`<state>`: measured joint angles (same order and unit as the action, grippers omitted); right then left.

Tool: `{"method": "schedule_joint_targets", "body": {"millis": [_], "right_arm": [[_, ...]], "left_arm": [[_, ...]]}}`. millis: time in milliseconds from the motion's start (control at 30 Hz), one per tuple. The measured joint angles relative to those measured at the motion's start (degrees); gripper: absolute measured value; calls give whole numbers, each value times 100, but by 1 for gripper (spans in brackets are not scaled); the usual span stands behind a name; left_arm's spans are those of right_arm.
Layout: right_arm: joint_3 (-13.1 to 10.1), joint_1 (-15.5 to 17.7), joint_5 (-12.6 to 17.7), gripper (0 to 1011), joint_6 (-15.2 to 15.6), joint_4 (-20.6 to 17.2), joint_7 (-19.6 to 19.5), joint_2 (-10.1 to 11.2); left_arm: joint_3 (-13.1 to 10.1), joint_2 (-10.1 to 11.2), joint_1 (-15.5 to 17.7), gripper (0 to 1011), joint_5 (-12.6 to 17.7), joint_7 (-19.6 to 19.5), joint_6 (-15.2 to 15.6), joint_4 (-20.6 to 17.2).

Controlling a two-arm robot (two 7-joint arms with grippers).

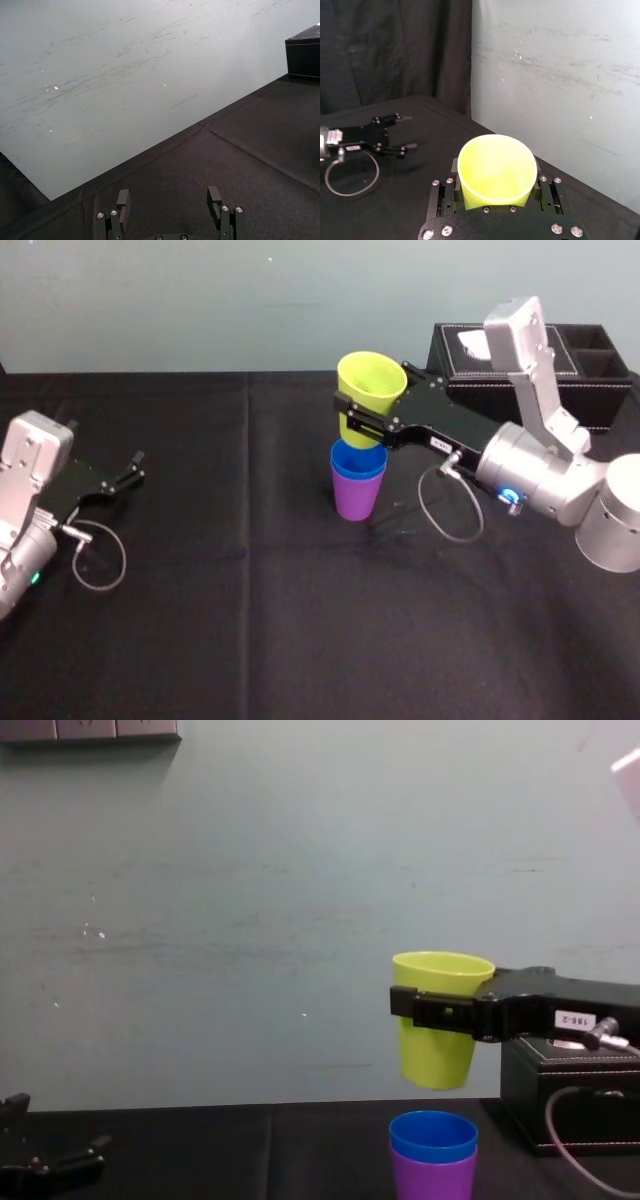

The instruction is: Stack the three plastic cups sequentially using one hand.

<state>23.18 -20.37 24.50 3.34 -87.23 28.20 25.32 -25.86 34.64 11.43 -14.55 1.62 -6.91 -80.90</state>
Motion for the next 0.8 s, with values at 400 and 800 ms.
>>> {"method": "schedule_joint_targets", "body": {"millis": [400, 800], "right_arm": [[179, -288, -137, 741, -108, 665, 25, -172], [251, -358, -195, 741, -188, 973, 80, -275]], "left_arm": [[0, 0, 0, 1011, 0, 0, 0, 0], [0, 0, 0, 1012, 0, 0, 0, 0]]}}
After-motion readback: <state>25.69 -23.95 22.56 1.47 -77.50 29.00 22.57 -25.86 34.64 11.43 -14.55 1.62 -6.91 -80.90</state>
